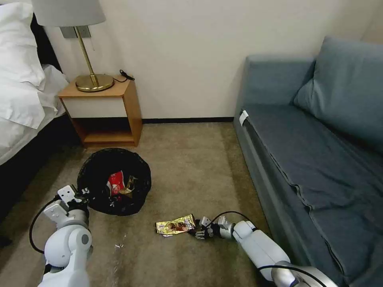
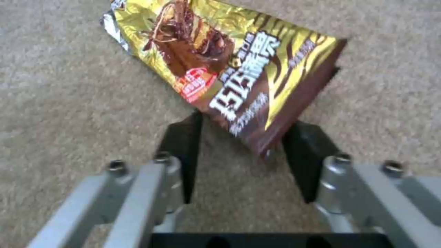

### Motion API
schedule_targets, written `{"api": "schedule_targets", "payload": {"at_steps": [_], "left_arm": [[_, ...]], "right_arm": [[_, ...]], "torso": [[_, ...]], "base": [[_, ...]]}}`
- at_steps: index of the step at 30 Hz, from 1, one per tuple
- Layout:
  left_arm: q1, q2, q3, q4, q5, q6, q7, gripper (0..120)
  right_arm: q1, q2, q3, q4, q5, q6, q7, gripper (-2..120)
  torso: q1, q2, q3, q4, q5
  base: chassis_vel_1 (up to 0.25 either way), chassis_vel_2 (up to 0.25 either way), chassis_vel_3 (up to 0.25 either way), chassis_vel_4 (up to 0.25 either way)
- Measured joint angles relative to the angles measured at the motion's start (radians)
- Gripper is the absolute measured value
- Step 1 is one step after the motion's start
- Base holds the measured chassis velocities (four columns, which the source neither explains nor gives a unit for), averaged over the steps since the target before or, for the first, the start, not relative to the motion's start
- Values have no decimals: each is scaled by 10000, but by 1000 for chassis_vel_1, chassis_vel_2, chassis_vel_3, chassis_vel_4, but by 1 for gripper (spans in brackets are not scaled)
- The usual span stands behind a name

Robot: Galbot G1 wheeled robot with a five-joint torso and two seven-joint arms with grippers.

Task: Pick up the trash bin, then pick up the garbage on the floor and place it into the trash bin.

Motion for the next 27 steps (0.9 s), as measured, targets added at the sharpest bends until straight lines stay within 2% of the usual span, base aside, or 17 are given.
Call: {"api": "schedule_targets", "payload": {"at_steps": [1,3,4,7,10,11,27], "left_arm": [[0,0,0,0,0,0,0,1],[-14,10,-5,27,0,-1,0,1],[-14,10,-5,27,0,-1,0,1],[-27,5,1,42,4,-10,0,1],[-28,4,3,46,4,-14,0,1],[-29,3,3,60,7,-24,2,1],[-29,22,-15,130,12,-69,28,1]], "right_arm": [[0,0,0,0,0,0,0,38],[5,8,13,12,61,0,35,26],[5,8,13,12,61,0,35,26],[-16,31,13,18,72,0,52,11],[-28,37,13,19,72,1,54,7],[-51,43,13,23,69,6,55,0],[-314,-266,220,772,391,28,62,0]], "torso": [[0,0,0,0,0],[0,0,0,0,0],[0,0,0,0,0],[0,0,0,0,0],[0,0,0,0,0],[0,0,0,0,0],[0,0,0,0,0]], "base": [[0,0,0,0],[0,0,0,0],[0,0,0,0],[0,0,0,0],[0,0,0,0],[0,0,0,0],[0,0,0,0]]}}
